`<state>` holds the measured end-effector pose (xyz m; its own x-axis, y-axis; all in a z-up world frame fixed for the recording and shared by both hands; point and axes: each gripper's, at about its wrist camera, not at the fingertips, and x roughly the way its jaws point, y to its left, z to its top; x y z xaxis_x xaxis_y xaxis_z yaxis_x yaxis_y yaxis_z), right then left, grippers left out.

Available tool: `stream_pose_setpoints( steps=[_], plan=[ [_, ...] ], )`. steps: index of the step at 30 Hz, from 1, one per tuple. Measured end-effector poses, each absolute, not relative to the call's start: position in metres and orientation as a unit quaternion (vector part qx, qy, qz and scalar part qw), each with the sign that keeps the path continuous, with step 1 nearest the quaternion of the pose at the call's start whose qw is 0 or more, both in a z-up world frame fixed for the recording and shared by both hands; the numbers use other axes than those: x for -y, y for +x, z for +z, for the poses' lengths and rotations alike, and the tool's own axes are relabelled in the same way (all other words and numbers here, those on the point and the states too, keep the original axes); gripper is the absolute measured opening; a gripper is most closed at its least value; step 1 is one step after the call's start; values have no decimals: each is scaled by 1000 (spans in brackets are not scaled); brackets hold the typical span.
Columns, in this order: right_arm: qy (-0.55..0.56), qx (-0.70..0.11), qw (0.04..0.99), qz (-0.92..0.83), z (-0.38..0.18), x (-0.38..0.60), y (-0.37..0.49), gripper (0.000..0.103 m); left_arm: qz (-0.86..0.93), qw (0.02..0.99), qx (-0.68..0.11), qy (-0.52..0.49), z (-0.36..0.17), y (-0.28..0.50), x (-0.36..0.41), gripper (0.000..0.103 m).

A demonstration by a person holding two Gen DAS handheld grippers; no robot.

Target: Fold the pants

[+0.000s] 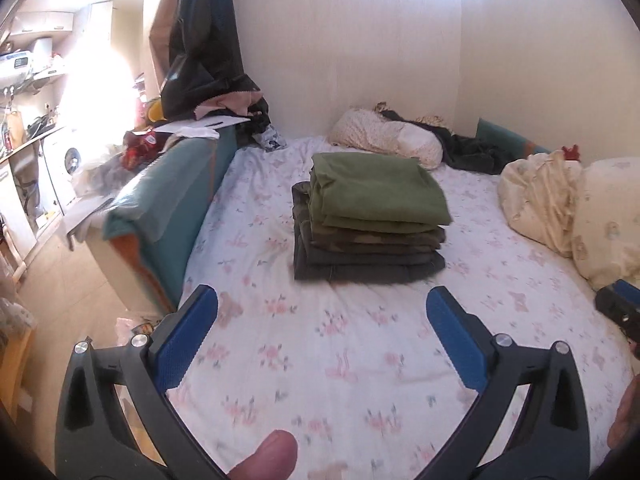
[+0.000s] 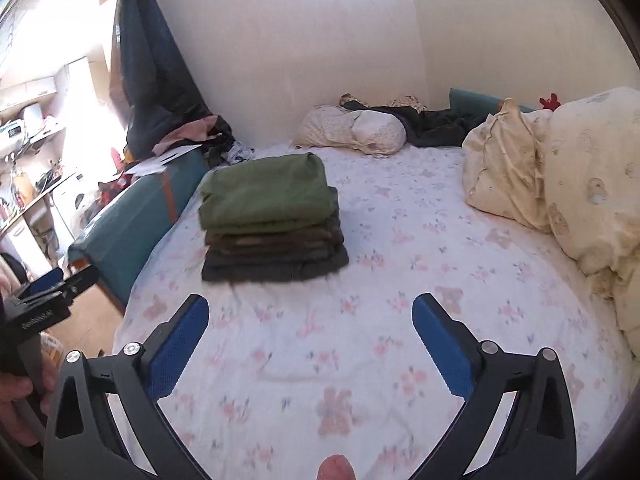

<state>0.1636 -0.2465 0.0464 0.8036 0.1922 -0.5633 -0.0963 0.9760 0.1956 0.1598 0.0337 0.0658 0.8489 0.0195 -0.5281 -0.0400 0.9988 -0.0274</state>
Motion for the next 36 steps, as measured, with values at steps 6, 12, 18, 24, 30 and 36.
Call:
stream_pose_setpoints(
  steps=[6, 12, 18, 24, 30, 36],
  plan=[
    [66, -296, 950, 80, 52, 235, 102, 103, 4, 962, -274, -17, 64, 97, -27, 103],
    [73, -292, 950, 78, 39, 227, 48, 103, -11, 957, -288, -17, 54, 51, -27, 103],
    [75, -298, 949, 76, 28, 228, 21, 103, 0, 962, -271, -17, 46, 17, -30, 103],
    [83, -300, 946, 90, -4, 227, 9, 103, 3, 959, -282, -21, 13, 14, -28, 103],
    [87, -310, 943, 85, -10, 222, 14, 103, -17, 956, -293, -5, 8, 16, -18, 103],
    [77, -293, 950, 79, -9, 218, 12, 103, -31, 955, -293, 12, 4, 14, -10, 103]
  ],
)
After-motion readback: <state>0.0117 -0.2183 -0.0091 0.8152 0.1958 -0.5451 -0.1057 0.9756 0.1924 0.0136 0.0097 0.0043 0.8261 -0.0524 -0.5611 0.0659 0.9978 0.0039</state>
